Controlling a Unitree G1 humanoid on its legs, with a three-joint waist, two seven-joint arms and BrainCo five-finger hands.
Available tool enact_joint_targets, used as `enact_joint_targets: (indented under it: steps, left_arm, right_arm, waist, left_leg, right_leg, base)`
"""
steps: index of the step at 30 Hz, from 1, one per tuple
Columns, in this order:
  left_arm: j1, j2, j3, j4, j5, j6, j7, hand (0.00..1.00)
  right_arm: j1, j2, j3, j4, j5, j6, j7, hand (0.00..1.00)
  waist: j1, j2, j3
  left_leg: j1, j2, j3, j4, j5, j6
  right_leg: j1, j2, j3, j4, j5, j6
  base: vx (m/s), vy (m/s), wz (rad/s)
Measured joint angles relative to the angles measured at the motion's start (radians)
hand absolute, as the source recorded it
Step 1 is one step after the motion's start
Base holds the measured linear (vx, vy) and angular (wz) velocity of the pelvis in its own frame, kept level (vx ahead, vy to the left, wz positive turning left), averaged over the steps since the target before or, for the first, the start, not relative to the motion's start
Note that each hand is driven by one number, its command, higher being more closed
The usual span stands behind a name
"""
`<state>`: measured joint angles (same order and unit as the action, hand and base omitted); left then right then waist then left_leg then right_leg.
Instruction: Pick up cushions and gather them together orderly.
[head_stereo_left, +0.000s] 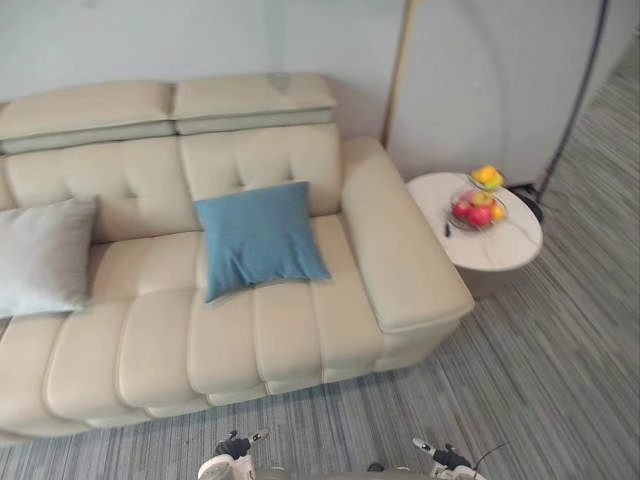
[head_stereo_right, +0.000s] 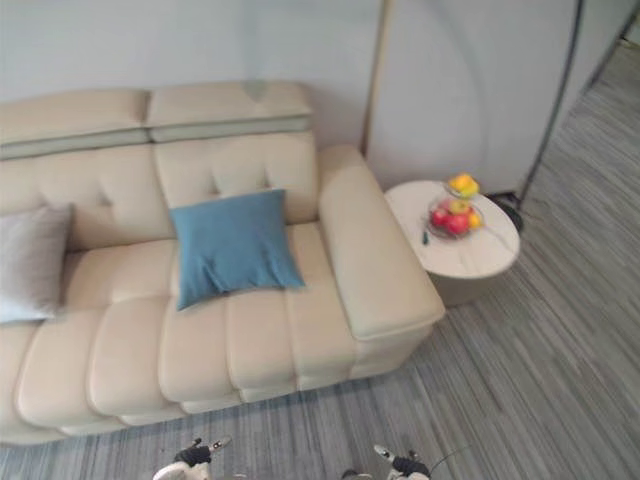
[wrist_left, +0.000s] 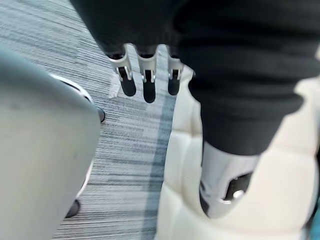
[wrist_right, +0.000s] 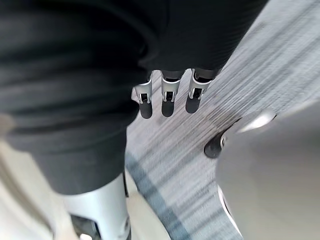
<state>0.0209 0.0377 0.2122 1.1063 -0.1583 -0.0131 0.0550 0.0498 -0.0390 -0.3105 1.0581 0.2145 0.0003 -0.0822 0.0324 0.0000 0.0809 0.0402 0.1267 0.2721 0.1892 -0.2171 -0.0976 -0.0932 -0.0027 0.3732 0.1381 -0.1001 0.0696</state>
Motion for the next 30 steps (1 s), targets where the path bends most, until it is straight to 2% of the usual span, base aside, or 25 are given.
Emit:
enact_joint_targets:
  steps: [2, 4, 5, 6, 7, 8, 9, 12, 14, 15, 16, 17, 18, 19, 20, 21, 22, 24, 25, 26, 27, 29, 30]
  left_arm:
    - [0.0, 0.001, 0.0, -0.018, 0.001, -0.001, 0.0, 0.0]
    - [-0.011, -0.001, -0.001, -0.028, 0.0, -0.001, 0.0, 0.0]
    - [-0.01, -0.006, -0.001, -0.038, -0.001, -0.002, 0.0, 0.0]
    - [-0.024, -0.016, -0.003, -0.05, -0.002, -0.001, 0.0, 0.0]
    - [-0.028, -0.025, -0.008, -0.069, -0.002, -0.003, 0.0, 0.0]
    - [-0.028, -0.027, -0.009, -0.072, -0.002, -0.003, 0.0, 0.0]
    - [-0.023, -0.043, -0.013, -0.075, -0.003, -0.006, -0.001, 0.0]
    - [-0.018, -0.05, -0.012, -0.073, -0.011, -0.008, -0.002, 0.0]
    - [-0.01, -0.055, 0.002, -0.077, -0.041, -0.01, -0.003, 0.0]
    - [-0.012, -0.059, 0.035, -0.078, -0.052, -0.008, -0.003, 0.0]
    - [-0.008, -0.059, 0.071, -0.081, -0.066, -0.01, -0.003, 0.0]
    - [-0.006, -0.058, 0.077, -0.081, -0.068, -0.01, -0.003, 0.0]
    - [-0.003, -0.055, 0.084, -0.081, -0.069, -0.012, -0.005, 0.0]
    - [-0.004, -0.052, 0.083, -0.084, -0.069, -0.014, -0.014, 0.0]
    - [-0.003, -0.052, 0.083, -0.09, -0.07, -0.016, -0.015, 0.0]
    - [0.002, -0.057, 0.083, -0.099, -0.07, -0.023, -0.017, 0.0]
    - [0.002, -0.058, 0.083, -0.103, -0.07, -0.024, -0.017, 0.0]
    - [0.006, -0.06, 0.086, -0.118, -0.07, -0.027, -0.017, 0.0]
    - [0.008, -0.06, 0.086, -0.119, -0.07, -0.028, -0.016, 0.0]
    - [0.012, -0.06, 0.086, -0.117, -0.07, -0.027, -0.016, 0.0]
    - [0.015, -0.042, 0.086, -0.117, -0.068, -0.026, -0.016, 0.0]
    - [0.016, -0.033, 0.084, -0.115, -0.067, -0.023, -0.016, 0.0]
    - [0.012, -0.031, 0.071, -0.115, -0.059, -0.026, -0.017, 0.0]
  right_arm:
    - [-0.009, 0.004, 0.015, -0.014, 0.001, 0.002, 0.001, 0.0]
    - [-0.027, 0.01, 0.031, -0.016, 0.001, 0.005, 0.001, 0.0]
    - [-0.035, 0.016, 0.039, -0.017, 0.001, 0.004, 0.001, 0.0]
    - [-0.042, 0.022, 0.038, -0.02, 0.0, 0.004, 0.002, 0.0]
    - [-0.041, 0.018, 0.033, -0.022, -0.002, 0.004, 0.002, 0.0]
    - [-0.039, 0.018, 0.032, -0.023, -0.003, 0.004, 0.002, 0.0]
    - [-0.025, 0.014, 0.018, -0.023, -0.017, 0.0, 0.002, 0.0]
    - [-0.03, 0.002, 0.002, -0.019, -0.018, -0.005, 0.005, 0.0]
    - [-0.028, -0.002, -0.011, -0.015, -0.017, -0.006, 0.005, 0.0]
    - [-0.021, -0.003, -0.011, -0.015, -0.015, -0.003, 0.005, 0.0]
    - [-0.02, -0.007, -0.009, -0.02, -0.014, -0.004, 0.005, 0.0]
    - [-0.02, -0.009, -0.009, -0.02, -0.014, -0.003, 0.005, 0.0]
    - [-0.019, -0.011, -0.007, -0.02, -0.013, -0.003, 0.003, 0.0]
    - [-0.016, -0.011, -0.002, -0.019, -0.005, -0.003, 0.003, 0.0]
    - [-0.014, -0.011, -0.002, -0.02, 0.0, -0.002, 0.002, 0.0]
    - [-0.011, -0.011, -0.001, -0.019, 0.004, -0.001, 0.002, 0.0]
    - [-0.012, -0.011, 0.0, -0.02, 0.004, -0.002, 0.002, 0.0]
    - [-0.013, -0.01, 0.002, -0.02, 0.022, -0.003, 0.003, 0.0]
    - [-0.015, -0.009, 0.004, -0.02, 0.023, -0.003, 0.003, 0.0]
    - [-0.017, -0.011, 0.018, -0.021, 0.023, -0.008, 0.003, 0.0]
    - [-0.021, 0.0, 0.029, -0.022, 0.023, -0.008, 0.003, 0.0]
    - [-0.001, 0.006, 0.04, -0.024, 0.024, -0.008, 0.004, 0.0]
    - [0.005, 0.018, 0.04, -0.024, 0.024, -0.005, 0.005, 0.0]
  waist:
    - [0.001, -0.006, 0.004]
    - [0.004, -0.012, 0.007]
    - [0.005, -0.013, 0.007]
    - [0.004, -0.012, 0.015]
    - [0.001, -0.009, 0.023]
    - [0.0, -0.008, 0.024]
    - [-0.002, -0.004, 0.026]
    - [-0.008, 0.009, 0.03]
    - [-0.008, 0.015, 0.041]
    - [-0.016, 0.024, 0.054]
    - [-0.009, 0.03, 0.068]
    - [-0.004, 0.033, 0.069]
    - [0.006, 0.041, 0.074]
    - [0.006, 0.039, 0.075]
    - [0.009, 0.036, 0.076]
    - [0.016, 0.033, 0.078]
    - [0.018, 0.033, 0.078]
    - [0.03, 0.033, 0.077]
    - [0.03, 0.034, 0.077]
    - [0.035, 0.04, 0.07]
    - [0.048, 0.015, 0.056]
    - [0.03, -0.005, 0.027]
    - [0.034, -0.029, 0.02]
  left_leg:
    - [0.018, 0.016, 0.098, -0.002, -0.012, -0.005]
    - [0.032, 0.033, 0.193, -0.006, -0.012, -0.006]
    - [0.03, 0.046, 0.229, -0.003, -0.011, -0.005]
    - [0.038, 0.054, 0.29, 0.006, -0.011, -0.006]
    - [0.065, 0.052, 0.33, 0.006, -0.011, -0.006]
    - [0.07, 0.052, 0.334, 0.006, -0.011, -0.006]
    - [0.116, 0.048, 0.362, 0.004, -0.011, -0.006]
    - [0.139, 0.052, 0.375, 0.004, 0.003, -0.029]
    - [0.108, 0.086, 0.367, 0.125, 0.006, -0.034]
    - [0.036, 0.158, 0.317, 0.361, 0.017, -0.013]
    - [-0.045, 0.214, 0.235, 0.569, 0.061, 0.073]
    - [-0.063, 0.218, 0.206, 0.614, 0.053, 0.083]
    - [-0.137, 0.182, 0.087, 0.708, -0.009, 0.053]
    - [-0.195, 0.13, 0.012, 0.695, -0.048, 0.019]
    - [-0.213, 0.105, -0.017, 0.666, -0.06, 0.02]
    - [-0.24, 0.051, -0.083, 0.57, -0.073, 0.014]
    - [-0.25, 0.03, -0.119, 0.531, -0.076, 0.01]
    - [-0.28, -0.051, -0.319, 0.355, -0.068, 0.012]
    - [-0.283, -0.051, -0.341, 0.331, -0.061, 0.022]
    - [-0.279, -0.029, -0.348, 0.267, -0.024, 0.037]
    - [-0.24, -0.01, -0.253, 0.254, -0.041, 0.02]
    - [-0.222, -0.003, -0.165, 0.21, -0.036, 0.023]
    - [-0.168, -0.001, -0.061, 0.18, -0.045, 0.037]
  right_leg:
    - [-0.033, 0.025, 0.055, 0.0, 0.042, 0.009]
    - [-0.074, 0.048, 0.027, 0.0, 0.1, 0.007]
    - [-0.098, 0.054, -0.031, 0.001, 0.124, -0.007]
    - [-0.135, 0.027, -0.235, 0.042, 0.1, -0.051]
    - [-0.154, -0.032, -0.459, 0.112, 0.052, -0.1]
    - [-0.154, -0.042, -0.491, 0.121, 0.048, -0.106]
    - [-0.146, -0.106, -0.686, 0.186, 0.011, -0.116]
    - [-0.154, -0.073, -0.645, 0.216, -0.022, -0.114]
    - [-0.166, -0.063, -0.615, 0.248, -0.053, -0.121]
    - [-0.145, -0.037, -0.584, 0.247, -0.068, -0.123]
    - [-0.122, -0.008, -0.543, 0.248, -0.079, -0.143]
    - [-0.115, 0.001, -0.528, 0.249, -0.086, -0.153]
    - [-0.105, 0.03, -0.47, 0.261, -0.099, -0.172]
    - [-0.097, 0.047, -0.427, 0.26, -0.102, -0.175]
    - [-0.094, 0.058, -0.397, 0.259, -0.103, -0.173]
    - [-0.087, 0.083, -0.339, 0.259, -0.108, -0.164]
    - [-0.086, 0.095, -0.312, 0.259, -0.111, -0.159]
    - [-0.089, 0.168, -0.161, 0.259, -0.113, -0.155]
    - [-0.09, 0.18, -0.139, 0.26, -0.113, -0.155]
    - [-0.099, 0.21, -0.087, 0.269, -0.112, -0.153]
    - [-0.111, 0.214, -0.029, 0.291, -0.119, -0.141]
    - [-0.125, 0.186, -0.018, 0.297, -0.127, -0.115]
    - [-0.158, 0.133, -0.059, 0.367, -0.135, -0.036]
  base:
    - [-0.01, 0.032, -1.7]
    - [0.03, 0.005, -1.6]
    - [0.05, -0.049, -1.31]
    - [0.06, -0.058, -1.36]
    - [0.04, -0.059, -0.98]
    - [0.04, -0.038, -0.76]
    - [0.05, -0.09, -0.61]
    - [0.08, -0.134, -0.55]
    - [0.1, -0.192, -0.55]
    - [0.1, -0.226, -0.78]
    - [0.13, -0.226, -0.88]
    - [0.1, -0.089, -1.33]
    - [0.12, -0.014, -1.4]
    - [0.11, -0.021, -1.49]
    - [0.13, -0.004, -1.37]
    - [0.11, 0.015, -1.1]
    - [0.14, 0.06, -1.56]
    - [0.16, 0.111, -2.0]
    - [0.22, 0.208, -2.36]
    - [0.24, 0.237, -2.48]
    - [0.25, 0.238, -2.37]
    - [0.22, 0.152, -1.69]
    - [0.3, 0.181, -1.72]
